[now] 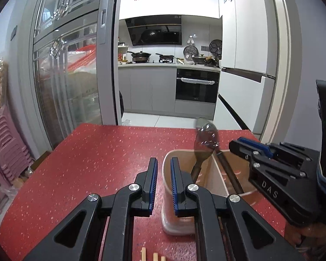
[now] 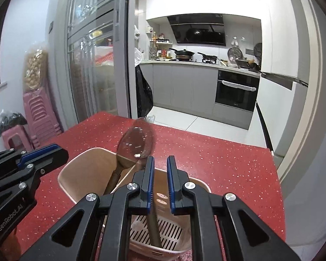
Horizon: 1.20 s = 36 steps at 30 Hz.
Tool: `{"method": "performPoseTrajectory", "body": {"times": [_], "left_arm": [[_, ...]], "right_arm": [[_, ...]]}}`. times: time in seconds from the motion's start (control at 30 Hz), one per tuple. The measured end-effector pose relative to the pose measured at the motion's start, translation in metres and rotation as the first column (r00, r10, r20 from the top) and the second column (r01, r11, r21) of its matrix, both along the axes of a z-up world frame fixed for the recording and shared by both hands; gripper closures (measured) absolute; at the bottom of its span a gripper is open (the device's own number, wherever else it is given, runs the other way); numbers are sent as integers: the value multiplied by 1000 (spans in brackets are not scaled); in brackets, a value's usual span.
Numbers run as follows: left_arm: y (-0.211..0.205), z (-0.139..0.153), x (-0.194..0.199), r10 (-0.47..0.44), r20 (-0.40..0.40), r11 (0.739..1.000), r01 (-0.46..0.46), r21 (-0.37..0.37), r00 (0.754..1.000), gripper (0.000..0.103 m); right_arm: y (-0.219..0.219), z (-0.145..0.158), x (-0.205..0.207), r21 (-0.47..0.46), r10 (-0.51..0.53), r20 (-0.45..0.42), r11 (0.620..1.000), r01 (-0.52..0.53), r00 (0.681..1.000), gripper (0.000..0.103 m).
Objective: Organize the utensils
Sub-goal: 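Move the right gripper back over the remaining spoons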
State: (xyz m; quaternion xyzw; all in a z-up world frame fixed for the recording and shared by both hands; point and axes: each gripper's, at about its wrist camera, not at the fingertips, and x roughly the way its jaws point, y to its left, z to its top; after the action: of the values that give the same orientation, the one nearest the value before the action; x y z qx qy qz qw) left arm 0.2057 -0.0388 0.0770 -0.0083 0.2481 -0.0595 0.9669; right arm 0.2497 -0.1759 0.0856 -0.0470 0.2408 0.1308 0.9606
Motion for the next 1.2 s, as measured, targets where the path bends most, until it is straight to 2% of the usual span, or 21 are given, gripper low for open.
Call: {"method": "performPoseTrajectory", "body": {"times": [0.1, 0.17, 0.23, 0.37, 0.43, 0.6, 0.77, 0.9, 0.93, 0.97, 1.0, 1.03, 1.2], "left_arm": [[4, -2, -3, 4, -28, 1000, -5, -16, 1000, 65], [5, -3, -7, 5, -42, 1000, -6, -19, 999, 65], [6, -3, -12, 5, -56, 1000, -6, -13, 998, 65], [10, -6, -25, 10, -95, 1000, -8, 18, 995, 65], [14, -9, -33, 16, -122, 999, -12, 33, 992, 65], [31, -25, -54, 42, -226, 998, -30, 56, 973, 65], [50, -47, -81, 67, -302, 998, -61, 30, 951, 65], [61, -63, -98, 80, -342, 996, -84, 4, 936, 65], [64, -67, -102, 82, -352, 996, -89, -6, 932, 61], [67, -69, -105, 84, -363, 995, -95, -15, 928, 21], [70, -72, -109, 100, -371, 993, -114, -16, 923, 0], [72, -72, -114, 115, -358, 992, -129, -15, 927, 0], [75, -79, -124, 121, -356, 993, -115, 38, 927, 0]], "right_arm": [[-4, 1, -5, 13, 7, -26, 1000, -7, 1000, 89], [-10, 5, -10, 23, -5, -43, 1000, 6, 999, 77], [-18, 10, -16, 59, -7, -68, 998, 11, 998, 57], [-36, 15, -34, 146, 4, -143, 989, 17, 990, 49], [-44, 13, -45, 179, 5, -186, 983, 28, 982, 41], [-58, -7, -77, 215, -15, -308, 973, 85, 951, 34], [-65, -35, -105, 240, -26, -426, 961, 140, 904, 33], [-64, -49, -121, 240, -31, -476, 957, 163, 879, 31], [-63, -52, -124, 239, -32, -484, 957, 167, 874, 30], [-61, -53, -126, 237, -32, -491, 957, 169, 871, 30], [-60, -55, -129, 237, -31, -499, 956, 171, 866, 27], [-59, -58, -132, 240, -26, -509, 956, 171, 860, 24], [-52, -66, -141, 225, -31, -547, 957, 183, 836, 24]]}}
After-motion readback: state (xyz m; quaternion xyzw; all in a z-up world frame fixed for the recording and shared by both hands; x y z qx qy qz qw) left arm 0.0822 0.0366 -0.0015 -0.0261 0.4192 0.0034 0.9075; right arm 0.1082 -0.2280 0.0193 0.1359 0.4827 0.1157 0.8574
